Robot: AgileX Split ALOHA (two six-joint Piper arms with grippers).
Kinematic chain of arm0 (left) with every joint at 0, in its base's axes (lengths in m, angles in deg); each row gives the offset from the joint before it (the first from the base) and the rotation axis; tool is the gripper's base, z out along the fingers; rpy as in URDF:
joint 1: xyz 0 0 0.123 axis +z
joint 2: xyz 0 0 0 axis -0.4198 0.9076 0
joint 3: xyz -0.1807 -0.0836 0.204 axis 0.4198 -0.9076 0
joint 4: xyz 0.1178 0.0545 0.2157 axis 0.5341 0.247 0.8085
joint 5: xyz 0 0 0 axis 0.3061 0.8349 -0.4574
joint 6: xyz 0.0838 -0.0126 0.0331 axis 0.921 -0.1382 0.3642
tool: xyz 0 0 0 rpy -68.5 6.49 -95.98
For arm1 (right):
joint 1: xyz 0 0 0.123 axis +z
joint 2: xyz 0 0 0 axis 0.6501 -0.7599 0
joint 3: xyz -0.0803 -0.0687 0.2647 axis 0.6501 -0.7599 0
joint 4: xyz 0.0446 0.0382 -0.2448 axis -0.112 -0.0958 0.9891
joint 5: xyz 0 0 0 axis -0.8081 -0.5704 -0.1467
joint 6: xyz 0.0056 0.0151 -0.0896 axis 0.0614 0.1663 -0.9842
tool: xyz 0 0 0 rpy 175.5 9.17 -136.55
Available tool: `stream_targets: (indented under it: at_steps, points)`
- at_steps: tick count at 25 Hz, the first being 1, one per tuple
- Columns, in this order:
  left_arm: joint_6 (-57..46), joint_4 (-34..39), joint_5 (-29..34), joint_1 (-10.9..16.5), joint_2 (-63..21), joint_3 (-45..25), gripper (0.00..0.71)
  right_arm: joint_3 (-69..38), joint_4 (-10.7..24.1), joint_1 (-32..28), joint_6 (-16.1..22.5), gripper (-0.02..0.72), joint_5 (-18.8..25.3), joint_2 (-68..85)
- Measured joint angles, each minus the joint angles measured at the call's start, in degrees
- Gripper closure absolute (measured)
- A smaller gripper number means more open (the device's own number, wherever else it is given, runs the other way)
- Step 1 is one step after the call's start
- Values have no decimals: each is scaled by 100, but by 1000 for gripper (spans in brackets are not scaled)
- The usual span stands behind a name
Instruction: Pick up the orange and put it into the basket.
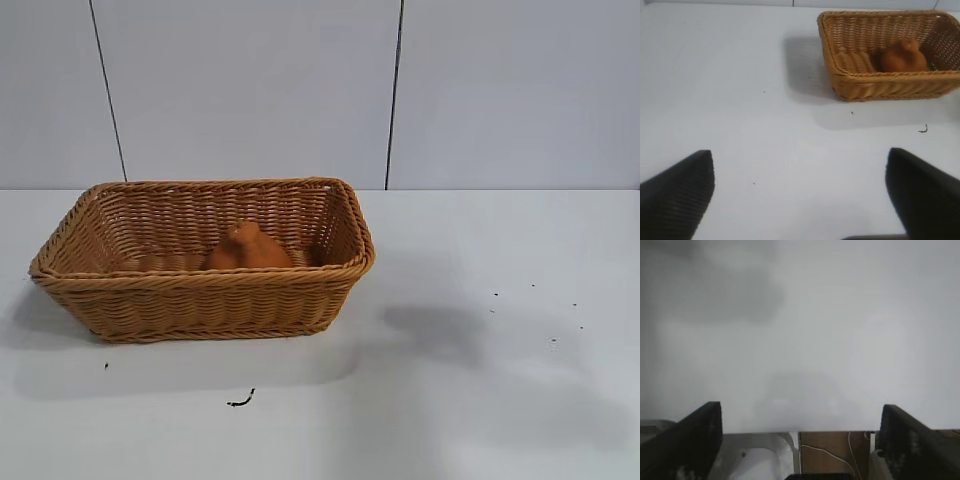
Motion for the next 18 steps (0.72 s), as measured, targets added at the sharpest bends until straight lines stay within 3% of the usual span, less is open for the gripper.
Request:
stream_targets:
  at_steps: [4,18]
  points:
    - [0,0,0,0,0,0,44,-746,0,0,-146,117,-218,1195]
    - [0,0,0,0,0,0,44,-818,0,0,-216,117,-261,4374]
